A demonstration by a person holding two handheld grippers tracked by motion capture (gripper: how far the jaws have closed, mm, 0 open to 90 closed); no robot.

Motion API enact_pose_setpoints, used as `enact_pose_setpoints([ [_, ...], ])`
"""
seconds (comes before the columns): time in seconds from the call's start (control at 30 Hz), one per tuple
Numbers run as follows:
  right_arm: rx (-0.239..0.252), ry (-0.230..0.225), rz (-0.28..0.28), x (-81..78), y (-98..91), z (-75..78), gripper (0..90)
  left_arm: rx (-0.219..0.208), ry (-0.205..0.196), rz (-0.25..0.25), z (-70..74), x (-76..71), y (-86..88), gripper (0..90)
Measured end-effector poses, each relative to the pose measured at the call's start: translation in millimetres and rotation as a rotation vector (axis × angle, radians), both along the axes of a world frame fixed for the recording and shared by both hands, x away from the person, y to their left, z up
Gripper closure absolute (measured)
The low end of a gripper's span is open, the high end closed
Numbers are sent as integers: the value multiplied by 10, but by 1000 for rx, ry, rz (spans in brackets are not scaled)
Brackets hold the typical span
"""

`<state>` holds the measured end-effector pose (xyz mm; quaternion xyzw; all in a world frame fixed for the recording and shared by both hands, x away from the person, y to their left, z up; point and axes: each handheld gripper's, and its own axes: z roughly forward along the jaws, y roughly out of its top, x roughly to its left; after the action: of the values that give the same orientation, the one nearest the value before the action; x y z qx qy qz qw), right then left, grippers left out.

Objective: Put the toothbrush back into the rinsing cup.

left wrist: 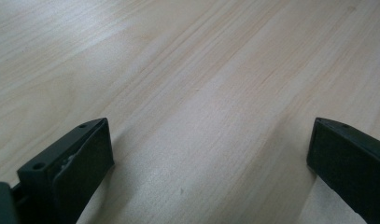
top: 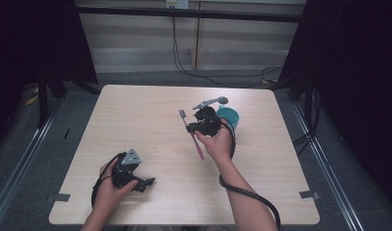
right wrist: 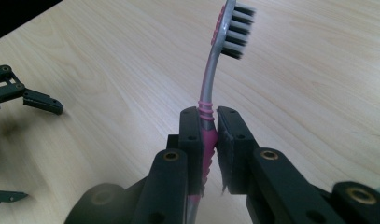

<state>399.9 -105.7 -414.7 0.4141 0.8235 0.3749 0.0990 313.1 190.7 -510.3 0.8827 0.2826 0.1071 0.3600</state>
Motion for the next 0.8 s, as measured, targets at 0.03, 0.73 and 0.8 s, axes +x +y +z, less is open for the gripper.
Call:
enact_pose_setpoints([
  [0.03,3,-3,-3,-5,-18,10,809,0,0,0,0,0,0,0],
  [0.73,98,-47,-58,-48,-280,175,809,-11,1,10,-5,-5,-7,0],
  [0.8,109,-53,-59,-49,-294,191,809,-11,1,10,-5,-5,-7,0],
])
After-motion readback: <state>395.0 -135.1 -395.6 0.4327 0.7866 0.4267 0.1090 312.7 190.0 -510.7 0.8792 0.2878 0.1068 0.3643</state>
